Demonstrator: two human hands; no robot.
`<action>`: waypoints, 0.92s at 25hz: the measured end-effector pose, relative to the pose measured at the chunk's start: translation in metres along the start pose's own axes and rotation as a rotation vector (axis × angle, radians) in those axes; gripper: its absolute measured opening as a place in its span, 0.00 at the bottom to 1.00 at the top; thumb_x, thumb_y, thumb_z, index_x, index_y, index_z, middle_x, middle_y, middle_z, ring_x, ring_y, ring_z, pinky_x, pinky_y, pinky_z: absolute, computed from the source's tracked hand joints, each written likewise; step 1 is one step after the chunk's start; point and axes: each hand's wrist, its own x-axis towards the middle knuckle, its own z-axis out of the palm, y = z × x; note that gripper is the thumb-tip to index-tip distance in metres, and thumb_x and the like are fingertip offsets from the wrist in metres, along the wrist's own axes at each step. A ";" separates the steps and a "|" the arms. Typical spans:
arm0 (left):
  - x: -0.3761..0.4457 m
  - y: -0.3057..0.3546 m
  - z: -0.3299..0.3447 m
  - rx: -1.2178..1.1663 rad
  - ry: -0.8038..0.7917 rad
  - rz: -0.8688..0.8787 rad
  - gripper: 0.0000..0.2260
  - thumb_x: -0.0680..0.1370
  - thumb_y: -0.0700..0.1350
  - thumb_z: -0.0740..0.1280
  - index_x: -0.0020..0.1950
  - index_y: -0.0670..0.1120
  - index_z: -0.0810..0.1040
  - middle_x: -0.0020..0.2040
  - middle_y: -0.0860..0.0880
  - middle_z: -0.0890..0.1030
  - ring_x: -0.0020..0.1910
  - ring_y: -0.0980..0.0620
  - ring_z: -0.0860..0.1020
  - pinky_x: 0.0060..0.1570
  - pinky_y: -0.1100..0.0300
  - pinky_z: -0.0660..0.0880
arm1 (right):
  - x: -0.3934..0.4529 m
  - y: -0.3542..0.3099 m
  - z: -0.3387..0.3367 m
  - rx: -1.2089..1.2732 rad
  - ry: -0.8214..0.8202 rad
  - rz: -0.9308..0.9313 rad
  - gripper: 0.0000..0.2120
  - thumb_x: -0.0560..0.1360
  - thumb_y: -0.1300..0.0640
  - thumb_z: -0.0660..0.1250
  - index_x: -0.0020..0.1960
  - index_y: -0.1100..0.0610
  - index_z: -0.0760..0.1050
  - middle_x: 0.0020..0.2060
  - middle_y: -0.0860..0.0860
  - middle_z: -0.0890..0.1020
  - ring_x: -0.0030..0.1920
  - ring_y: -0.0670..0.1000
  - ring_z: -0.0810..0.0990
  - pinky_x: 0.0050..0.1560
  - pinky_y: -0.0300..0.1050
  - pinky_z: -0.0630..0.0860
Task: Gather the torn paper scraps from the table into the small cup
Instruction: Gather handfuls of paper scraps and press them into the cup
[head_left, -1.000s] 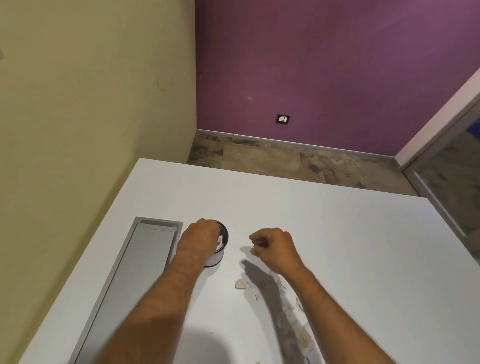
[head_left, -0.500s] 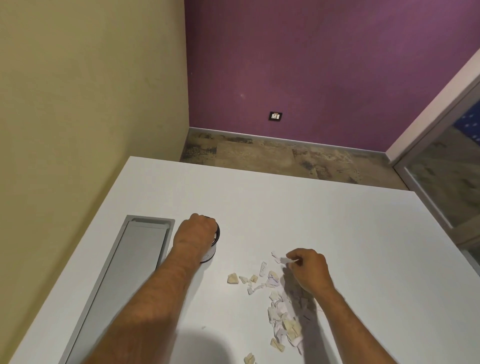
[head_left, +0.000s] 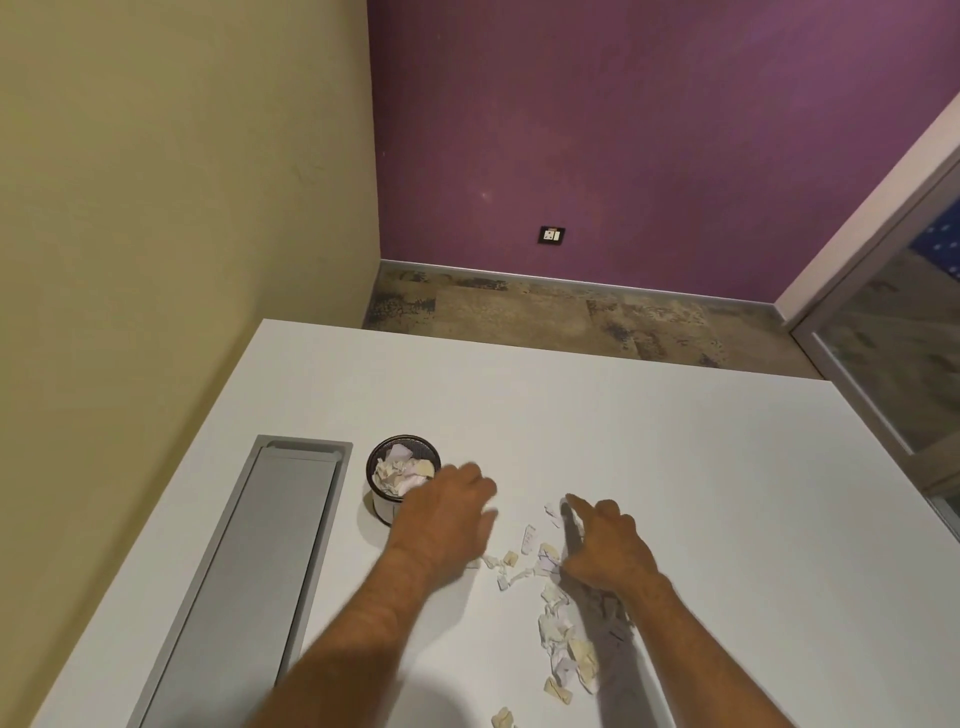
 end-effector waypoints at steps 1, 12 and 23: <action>-0.007 0.007 0.013 -0.013 -0.111 -0.035 0.17 0.78 0.56 0.63 0.63 0.51 0.71 0.60 0.51 0.72 0.60 0.48 0.72 0.54 0.48 0.76 | 0.000 -0.003 0.001 -0.029 -0.042 -0.009 0.36 0.71 0.47 0.65 0.75 0.43 0.53 0.62 0.55 0.69 0.62 0.59 0.69 0.56 0.53 0.75; -0.016 0.033 0.101 -0.073 -0.232 -0.302 0.18 0.77 0.55 0.65 0.65 0.51 0.69 0.63 0.47 0.69 0.59 0.46 0.70 0.56 0.54 0.73 | -0.003 -0.032 0.021 -0.020 0.131 -0.209 0.11 0.76 0.53 0.64 0.56 0.46 0.80 0.54 0.48 0.79 0.54 0.51 0.79 0.52 0.43 0.77; -0.041 0.006 0.093 -0.529 0.022 -0.515 0.07 0.74 0.46 0.71 0.52 0.51 0.84 0.51 0.53 0.84 0.50 0.53 0.82 0.54 0.58 0.78 | -0.009 -0.040 0.009 0.337 0.220 -0.112 0.10 0.66 0.64 0.68 0.35 0.50 0.83 0.35 0.44 0.85 0.35 0.43 0.80 0.39 0.35 0.75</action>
